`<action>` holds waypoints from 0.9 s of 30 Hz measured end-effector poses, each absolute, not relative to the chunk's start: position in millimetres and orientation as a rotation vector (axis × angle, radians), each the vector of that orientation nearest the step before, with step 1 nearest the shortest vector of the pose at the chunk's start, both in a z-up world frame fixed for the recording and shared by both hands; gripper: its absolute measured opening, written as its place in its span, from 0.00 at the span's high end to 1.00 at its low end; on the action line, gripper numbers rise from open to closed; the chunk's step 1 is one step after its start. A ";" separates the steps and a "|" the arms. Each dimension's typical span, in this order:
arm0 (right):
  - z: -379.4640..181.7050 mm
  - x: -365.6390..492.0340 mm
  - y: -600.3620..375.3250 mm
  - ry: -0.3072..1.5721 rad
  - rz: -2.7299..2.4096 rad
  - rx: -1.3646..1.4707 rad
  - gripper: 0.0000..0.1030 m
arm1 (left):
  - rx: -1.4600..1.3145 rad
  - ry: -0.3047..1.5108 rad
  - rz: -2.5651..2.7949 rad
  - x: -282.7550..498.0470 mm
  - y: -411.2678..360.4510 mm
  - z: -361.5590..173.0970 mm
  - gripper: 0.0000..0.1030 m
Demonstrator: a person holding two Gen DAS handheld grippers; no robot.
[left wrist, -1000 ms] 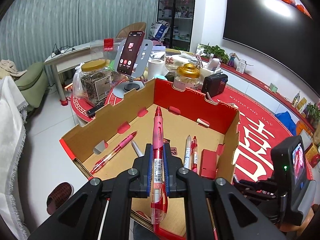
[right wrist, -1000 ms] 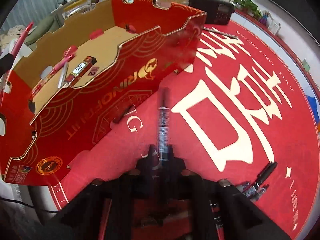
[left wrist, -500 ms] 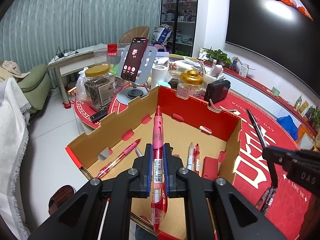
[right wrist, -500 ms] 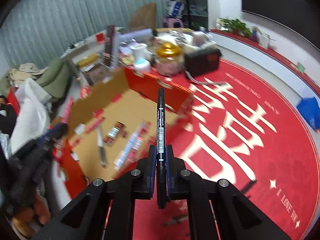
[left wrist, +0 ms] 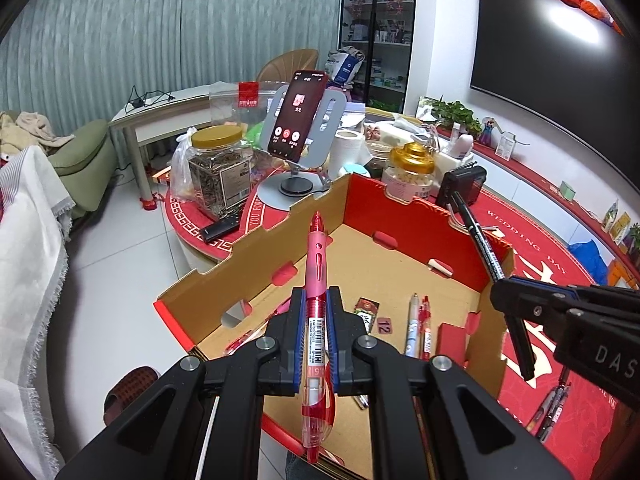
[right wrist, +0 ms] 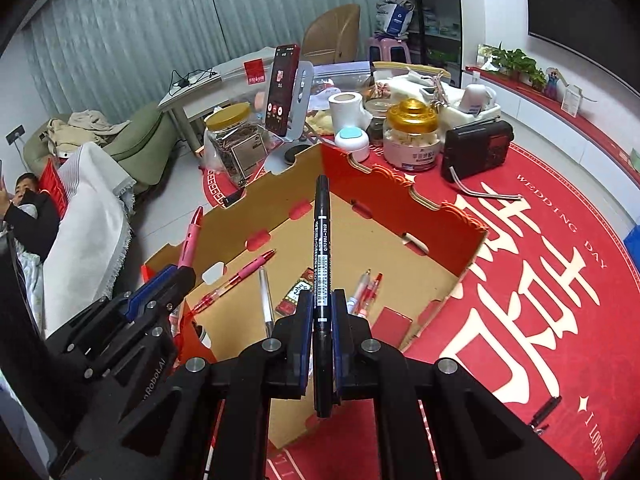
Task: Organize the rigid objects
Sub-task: 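Lower both pens into the cardboard box and open both tools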
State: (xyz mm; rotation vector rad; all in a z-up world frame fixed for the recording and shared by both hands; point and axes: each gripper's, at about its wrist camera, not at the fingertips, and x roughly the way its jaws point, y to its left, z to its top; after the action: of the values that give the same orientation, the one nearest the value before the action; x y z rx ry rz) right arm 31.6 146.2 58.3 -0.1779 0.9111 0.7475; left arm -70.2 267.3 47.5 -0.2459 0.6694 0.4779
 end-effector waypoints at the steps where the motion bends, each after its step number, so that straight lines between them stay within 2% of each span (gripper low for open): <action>1: 58.0 33.6 148.7 0.915 0.747 -0.177 0.91 | -0.249 0.671 0.478 -69.6 269.2 46.5 0.90; 15: 35.5 51.7 164.2 0.977 0.705 -0.191 0.91 | -0.267 0.712 0.462 -50.5 280.8 31.9 0.90; 21: 12.9 63.3 169.5 1.020 0.662 -0.224 0.91 | -0.234 0.843 0.420 -18.8 279.8 10.3 0.88; 22: 10.0 64.1 169.8 1.027 0.665 -0.232 0.91 | -0.227 0.860 0.415 -15.7 278.5 7.2 0.76; 23: 6.6 64.2 170.1 1.041 0.675 -0.242 0.91 | -0.216 0.882 0.405 -12.2 277.1 3.7 0.45; 24: 4.7 63.4 169.6 1.051 0.680 -0.255 0.91 | -0.209 0.894 0.397 -10.8 275.9 1.3 0.30; 25: 4.4 63.0 167.3 1.047 0.654 -0.272 0.85 | -0.188 0.904 0.431 -10.8 275.0 -0.5 0.22; 26: 5.9 62.5 164.2 1.036 0.636 -0.278 0.70 | -0.178 0.901 0.444 -12.6 274.6 -1.3 0.21; 27: 8.9 62.7 157.9 1.018 0.616 -0.270 0.61 | -0.182 0.900 0.447 -14.3 275.6 -1.4 0.21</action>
State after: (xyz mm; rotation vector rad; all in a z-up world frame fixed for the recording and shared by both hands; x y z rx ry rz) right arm 62.7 157.9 8.9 -0.2695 1.0181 0.6156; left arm -14.3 275.6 -1.4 -0.1817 0.8999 0.4466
